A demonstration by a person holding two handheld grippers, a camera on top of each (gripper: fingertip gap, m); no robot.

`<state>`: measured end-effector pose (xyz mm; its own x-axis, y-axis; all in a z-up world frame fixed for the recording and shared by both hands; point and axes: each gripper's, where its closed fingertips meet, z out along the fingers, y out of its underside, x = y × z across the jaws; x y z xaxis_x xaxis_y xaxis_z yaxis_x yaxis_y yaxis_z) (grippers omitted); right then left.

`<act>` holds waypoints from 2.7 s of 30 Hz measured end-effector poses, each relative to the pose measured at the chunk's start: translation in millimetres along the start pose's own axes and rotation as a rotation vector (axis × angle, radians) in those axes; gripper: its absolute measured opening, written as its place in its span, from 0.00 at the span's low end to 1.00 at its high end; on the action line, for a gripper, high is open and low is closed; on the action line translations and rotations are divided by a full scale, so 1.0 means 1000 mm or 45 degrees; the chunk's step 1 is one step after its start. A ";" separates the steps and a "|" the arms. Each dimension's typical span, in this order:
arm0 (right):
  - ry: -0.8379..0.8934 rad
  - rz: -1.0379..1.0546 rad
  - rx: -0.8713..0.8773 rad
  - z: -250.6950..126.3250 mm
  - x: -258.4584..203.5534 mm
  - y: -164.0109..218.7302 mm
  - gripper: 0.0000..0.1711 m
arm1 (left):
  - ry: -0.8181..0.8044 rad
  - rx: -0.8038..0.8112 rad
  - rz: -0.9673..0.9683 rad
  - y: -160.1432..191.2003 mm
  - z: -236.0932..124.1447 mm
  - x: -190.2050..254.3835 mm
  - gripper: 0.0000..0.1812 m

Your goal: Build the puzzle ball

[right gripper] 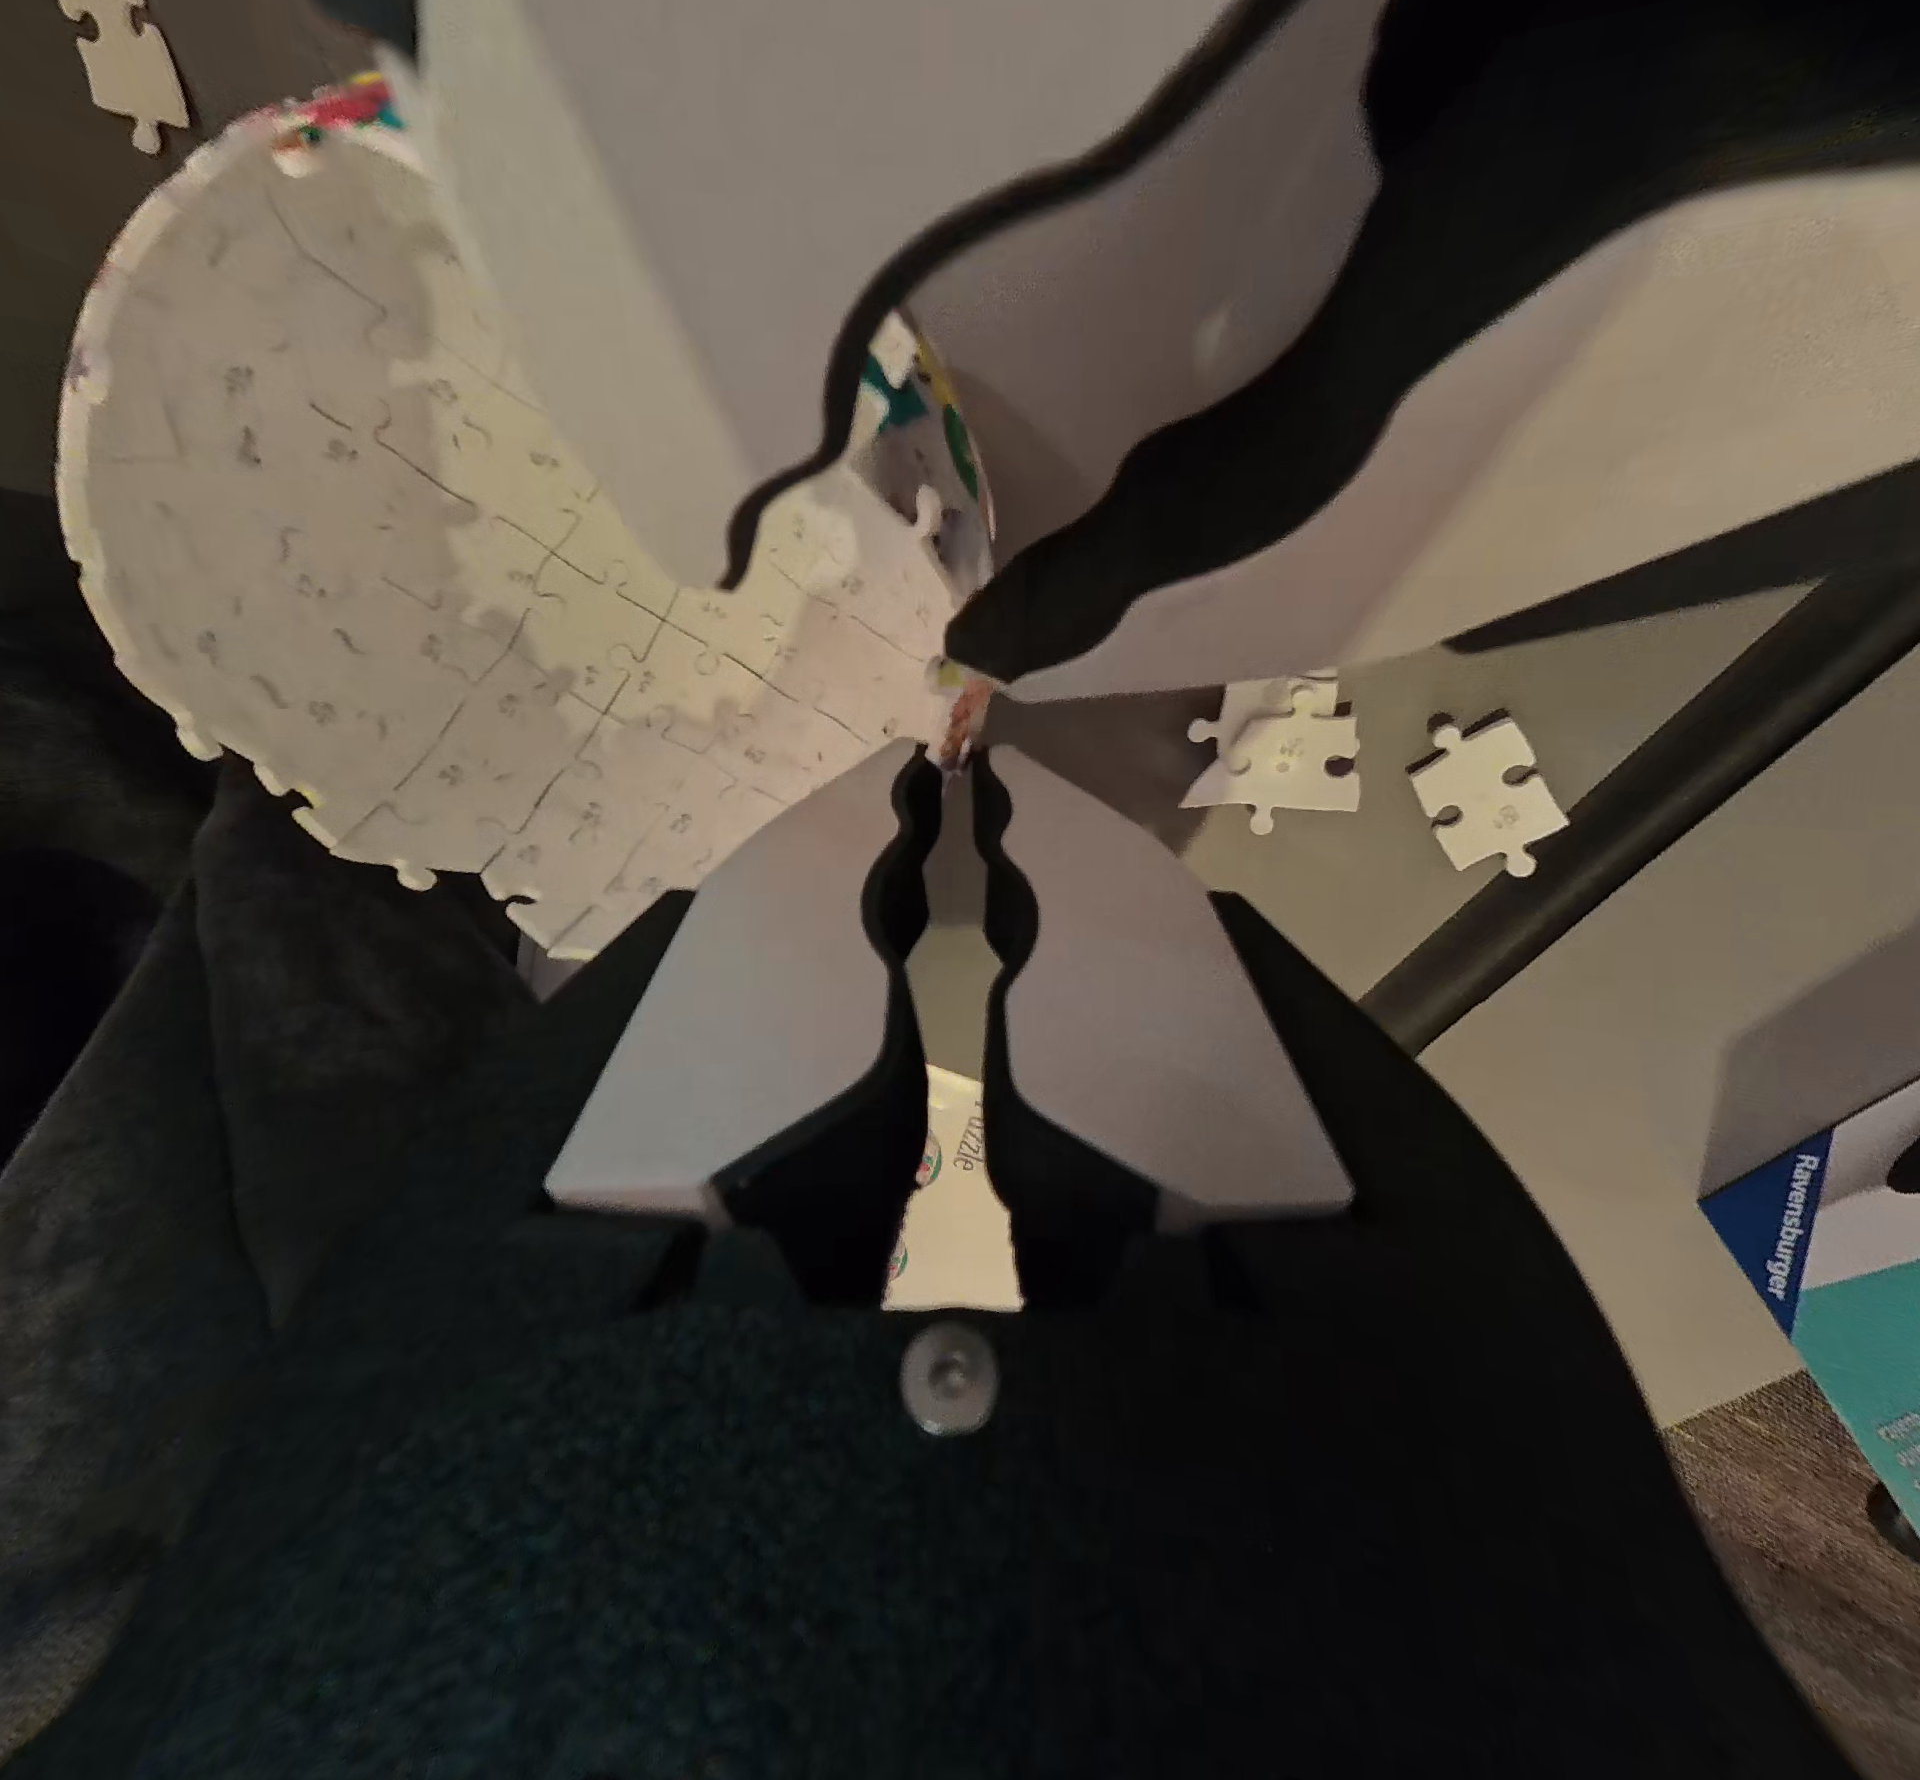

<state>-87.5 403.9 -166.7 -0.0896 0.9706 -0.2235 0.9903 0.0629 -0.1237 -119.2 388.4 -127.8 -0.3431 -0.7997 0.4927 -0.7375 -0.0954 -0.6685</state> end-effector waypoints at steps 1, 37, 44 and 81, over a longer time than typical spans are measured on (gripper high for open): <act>-0.003 0.001 0.004 0.000 0.000 0.000 0.03 | 0.036 0.027 -0.004 0.000 -0.002 0.000 0.18; 0.172 0.064 0.060 -0.014 0.002 0.001 0.07 | 0.117 0.147 -0.166 0.016 0.029 -0.049 0.06; 0.739 0.141 0.718 -0.117 0.002 -0.012 0.11 | -0.129 0.348 -0.092 0.006 0.008 -0.078 0.09; 1.009 0.573 1.021 -0.079 -0.022 0.065 0.14 | -0.095 0.840 0.027 -0.063 -0.078 -0.004 0.15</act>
<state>-12.6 404.7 -93.0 0.6128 0.7594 0.2184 0.5445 -0.2056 -0.8131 -116.8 443.6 -44.1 -0.2951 -0.8419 0.4517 -0.2120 -0.4033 -0.8902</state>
